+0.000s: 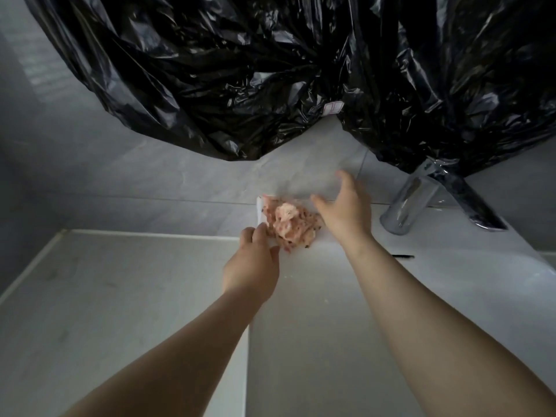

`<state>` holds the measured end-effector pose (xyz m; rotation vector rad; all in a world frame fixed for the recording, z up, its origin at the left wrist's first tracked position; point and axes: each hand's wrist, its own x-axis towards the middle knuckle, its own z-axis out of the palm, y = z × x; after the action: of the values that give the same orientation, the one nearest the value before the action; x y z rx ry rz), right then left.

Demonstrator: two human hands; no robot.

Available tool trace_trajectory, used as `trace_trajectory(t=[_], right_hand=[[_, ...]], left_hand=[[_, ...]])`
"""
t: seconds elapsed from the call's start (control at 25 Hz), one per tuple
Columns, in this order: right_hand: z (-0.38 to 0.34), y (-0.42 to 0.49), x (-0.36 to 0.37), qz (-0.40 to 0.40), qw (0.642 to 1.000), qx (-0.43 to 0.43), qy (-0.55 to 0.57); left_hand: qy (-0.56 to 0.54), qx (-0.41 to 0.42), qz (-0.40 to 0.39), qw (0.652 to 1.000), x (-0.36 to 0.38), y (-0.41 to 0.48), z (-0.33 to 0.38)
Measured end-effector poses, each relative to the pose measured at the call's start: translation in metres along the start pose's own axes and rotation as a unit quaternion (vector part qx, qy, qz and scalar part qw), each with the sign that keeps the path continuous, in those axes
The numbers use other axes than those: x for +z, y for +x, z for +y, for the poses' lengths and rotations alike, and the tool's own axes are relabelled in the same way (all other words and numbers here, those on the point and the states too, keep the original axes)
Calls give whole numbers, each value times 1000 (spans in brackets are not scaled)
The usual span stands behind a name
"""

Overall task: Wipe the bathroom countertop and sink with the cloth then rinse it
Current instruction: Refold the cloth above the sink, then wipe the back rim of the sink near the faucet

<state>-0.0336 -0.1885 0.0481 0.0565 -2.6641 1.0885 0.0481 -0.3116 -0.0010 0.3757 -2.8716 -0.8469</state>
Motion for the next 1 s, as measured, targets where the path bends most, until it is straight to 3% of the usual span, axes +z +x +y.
trace_trajectory(t=[0.08, 0.16, 0.28, 0.36, 0.56, 0.6, 0.68, 0.76, 0.88, 1.0], right_hand=[[5, -3, 7, 118, 979, -161, -48], [-1, -12, 17, 82, 967, -235, -46], [-12, -10, 44, -138, 971, -183, -70], [-3, -1, 53, -192, 953, -194, -135], [35, 10, 47, -100, 967, -117, -204], [26, 5, 52, -99, 966, -138, -196], [1, -6, 69, -166, 947, -220, -167], [-11, -8, 75, -218, 930, -245, -168], [33, 7, 44, -144, 945, -241, -166], [86, 13, 2, -28, 973, -122, -192]], left_hand=[[-9, -4, 12, 1000, 0, 0, -1], [-18, -13, 20, 1000, 0, -1, 1], [-45, -59, 15, 997, 0, -2, -1], [-74, -94, 4, 993, 0, 0, -3], [-52, -91, 2, 994, 0, 0, -1], [-45, -89, 4, 995, 0, 1, -1], [-55, -83, 1, 995, 1, 1, -3], [-76, -83, -2, 994, 2, 3, -7], [-86, -82, 3, 993, 4, 3, -8], [-79, -84, 13, 993, 4, 4, -6]])
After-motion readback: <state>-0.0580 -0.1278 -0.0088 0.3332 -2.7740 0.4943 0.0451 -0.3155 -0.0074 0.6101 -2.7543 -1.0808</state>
